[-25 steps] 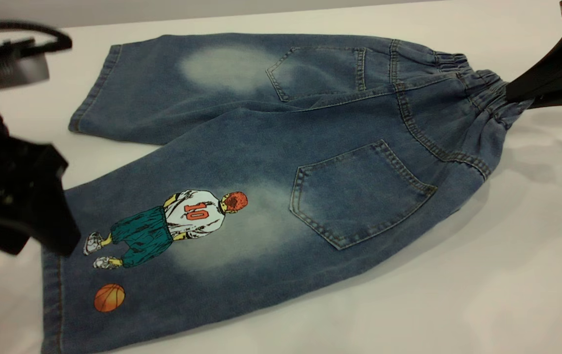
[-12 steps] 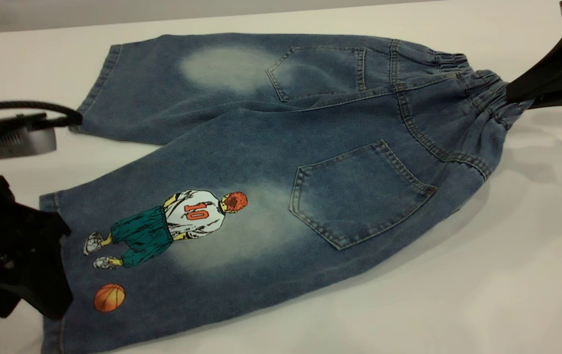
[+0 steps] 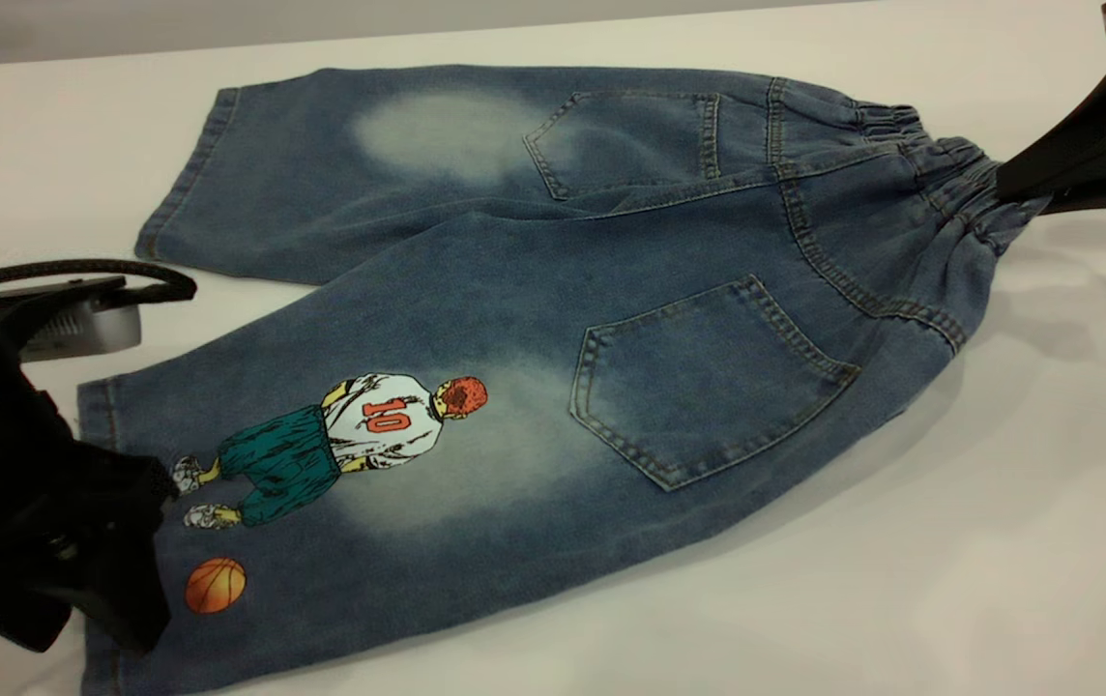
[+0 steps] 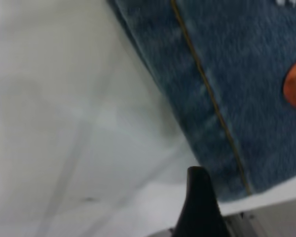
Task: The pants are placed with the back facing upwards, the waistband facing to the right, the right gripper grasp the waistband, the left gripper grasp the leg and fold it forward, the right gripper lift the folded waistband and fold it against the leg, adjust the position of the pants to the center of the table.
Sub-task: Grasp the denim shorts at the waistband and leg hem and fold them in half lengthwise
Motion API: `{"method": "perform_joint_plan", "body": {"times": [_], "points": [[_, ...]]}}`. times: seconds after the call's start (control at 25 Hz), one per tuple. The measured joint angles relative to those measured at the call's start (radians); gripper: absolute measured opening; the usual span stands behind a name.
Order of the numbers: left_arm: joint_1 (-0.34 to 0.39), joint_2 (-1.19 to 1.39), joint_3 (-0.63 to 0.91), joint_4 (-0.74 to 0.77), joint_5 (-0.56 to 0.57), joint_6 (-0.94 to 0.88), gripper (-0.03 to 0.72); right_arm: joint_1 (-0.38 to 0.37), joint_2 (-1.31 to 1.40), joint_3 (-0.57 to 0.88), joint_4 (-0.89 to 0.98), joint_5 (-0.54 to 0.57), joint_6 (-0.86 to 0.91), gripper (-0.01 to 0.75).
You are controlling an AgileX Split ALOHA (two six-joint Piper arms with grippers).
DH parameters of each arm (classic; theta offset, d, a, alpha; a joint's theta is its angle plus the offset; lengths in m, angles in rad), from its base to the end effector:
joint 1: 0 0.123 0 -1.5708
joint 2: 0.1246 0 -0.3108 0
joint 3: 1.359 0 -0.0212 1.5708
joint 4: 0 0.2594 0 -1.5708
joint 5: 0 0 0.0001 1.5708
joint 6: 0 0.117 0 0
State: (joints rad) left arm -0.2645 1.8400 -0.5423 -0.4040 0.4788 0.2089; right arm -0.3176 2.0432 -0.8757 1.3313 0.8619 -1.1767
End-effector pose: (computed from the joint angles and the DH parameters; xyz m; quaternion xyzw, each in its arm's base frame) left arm 0.2075 -0.0782 0.0601 -0.0512 -0.9936 0.0801 0.0603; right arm 0.3432 -0.0219 0.0842 0.1160 0.9034 0.3822 0.1561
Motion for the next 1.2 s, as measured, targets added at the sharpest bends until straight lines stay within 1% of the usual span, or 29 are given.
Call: {"method": "perform_joint_plan", "body": {"times": [0.16,0.36,0.52,0.96,1.2], "points": [[-0.025,0.003,0.000,-0.001,-0.018,0.016,0.461,0.000,0.000,0.000,0.000,-0.003,-0.001,0.026],[-0.084,0.003,0.000,-0.001,-0.065,0.016,0.461,0.000,0.000,0.000,0.000,-0.003,-0.001,0.026],[-0.116,0.003,0.000,0.000,-0.067,0.016,0.461,0.000,0.000,0.000,0.000,-0.003,-0.001,0.026],[-0.118,0.006,0.000,0.004,-0.069,-0.008,0.461,0.000,0.000,0.000,0.000,-0.003,-0.001,0.026],[-0.118,0.089,-0.001,0.004,-0.076,-0.015,0.461,0.000,0.000,0.000,0.000,-0.004,-0.001,0.026]]}}
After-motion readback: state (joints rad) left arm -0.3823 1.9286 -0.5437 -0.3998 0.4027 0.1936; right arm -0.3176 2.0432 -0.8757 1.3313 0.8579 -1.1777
